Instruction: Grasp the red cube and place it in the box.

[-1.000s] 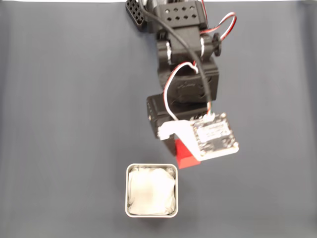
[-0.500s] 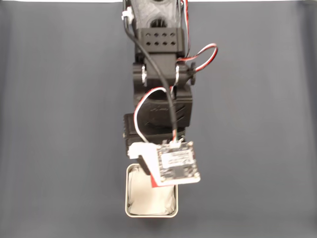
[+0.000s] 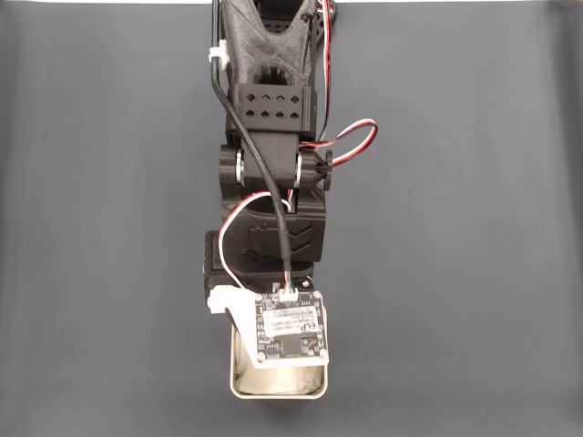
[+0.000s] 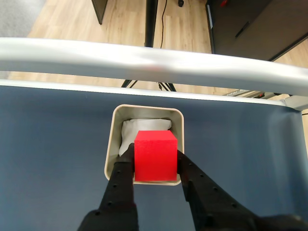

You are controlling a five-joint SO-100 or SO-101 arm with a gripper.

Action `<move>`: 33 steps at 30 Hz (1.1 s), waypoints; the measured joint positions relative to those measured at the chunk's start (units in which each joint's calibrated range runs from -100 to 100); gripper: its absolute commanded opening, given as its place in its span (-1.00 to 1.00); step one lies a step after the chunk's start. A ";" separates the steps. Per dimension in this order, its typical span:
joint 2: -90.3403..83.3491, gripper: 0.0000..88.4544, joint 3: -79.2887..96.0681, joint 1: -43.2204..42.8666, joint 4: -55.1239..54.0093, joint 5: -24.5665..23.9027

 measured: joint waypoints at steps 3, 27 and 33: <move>0.26 -0.85 -0.18 0.00 -0.48 -0.83; 0.26 -0.85 -0.18 0.00 -0.80 -3.03; 0.26 -0.81 -0.18 -0.07 -0.80 -3.03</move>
